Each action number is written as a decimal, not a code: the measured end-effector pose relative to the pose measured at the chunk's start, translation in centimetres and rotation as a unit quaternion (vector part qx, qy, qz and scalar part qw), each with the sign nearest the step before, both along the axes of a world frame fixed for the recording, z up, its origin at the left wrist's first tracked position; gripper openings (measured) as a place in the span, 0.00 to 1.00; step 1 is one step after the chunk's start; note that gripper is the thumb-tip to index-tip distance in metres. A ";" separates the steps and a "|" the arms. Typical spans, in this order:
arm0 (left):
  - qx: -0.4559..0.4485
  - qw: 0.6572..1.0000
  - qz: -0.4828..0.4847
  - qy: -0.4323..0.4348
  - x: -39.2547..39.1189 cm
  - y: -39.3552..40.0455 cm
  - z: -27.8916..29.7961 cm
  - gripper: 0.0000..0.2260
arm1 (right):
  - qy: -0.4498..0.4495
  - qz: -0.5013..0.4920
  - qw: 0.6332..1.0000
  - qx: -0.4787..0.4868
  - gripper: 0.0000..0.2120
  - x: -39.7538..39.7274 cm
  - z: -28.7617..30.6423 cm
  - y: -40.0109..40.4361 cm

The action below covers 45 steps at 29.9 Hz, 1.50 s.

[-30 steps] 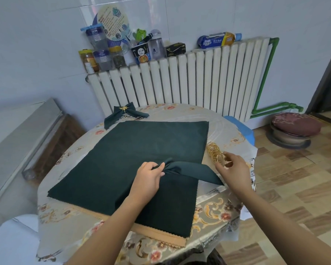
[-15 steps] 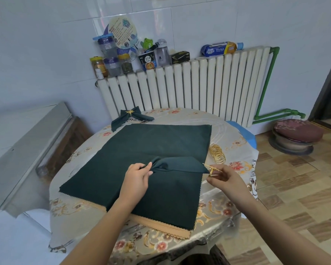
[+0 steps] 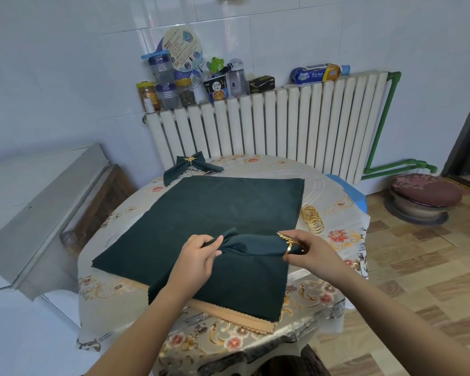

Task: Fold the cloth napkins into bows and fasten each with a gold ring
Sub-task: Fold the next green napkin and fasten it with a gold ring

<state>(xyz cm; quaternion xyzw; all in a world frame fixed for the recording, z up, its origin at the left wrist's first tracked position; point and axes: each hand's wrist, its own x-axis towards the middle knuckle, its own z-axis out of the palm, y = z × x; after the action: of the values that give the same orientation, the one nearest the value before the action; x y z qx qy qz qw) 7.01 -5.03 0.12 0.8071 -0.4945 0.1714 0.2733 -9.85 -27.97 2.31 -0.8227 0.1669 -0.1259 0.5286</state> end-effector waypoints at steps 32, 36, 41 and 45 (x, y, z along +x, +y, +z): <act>0.043 0.998 -0.003 0.043 -3.2 -1.9 0.3 0.15 | 0.102 0.029 0.965 -0.242 0.17 3.7 2.0 5.9; 0.030 0.996 -0.019 0.084 -3.5 -1.4 -0.2 0.15 | 0.114 0.061 0.982 -0.136 0.09 3.7 1.3 5.3; 0.009 0.990 -0.041 0.132 -3.5 -0.7 -0.3 0.15 | 0.108 0.085 0.990 -0.013 0.14 3.4 1.2 4.8; 0.127 0.981 -0.005 0.145 -3.6 -1.1 -0.5 0.21 | 0.099 0.066 0.993 -0.027 0.17 3.8 -0.3 4.9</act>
<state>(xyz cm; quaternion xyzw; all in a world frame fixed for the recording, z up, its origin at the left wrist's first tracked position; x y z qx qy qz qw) 3.39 -6.14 -0.40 0.8491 -0.4712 -0.0124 0.2384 -6.09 -23.02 1.98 -0.8543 0.1599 -0.0128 0.4945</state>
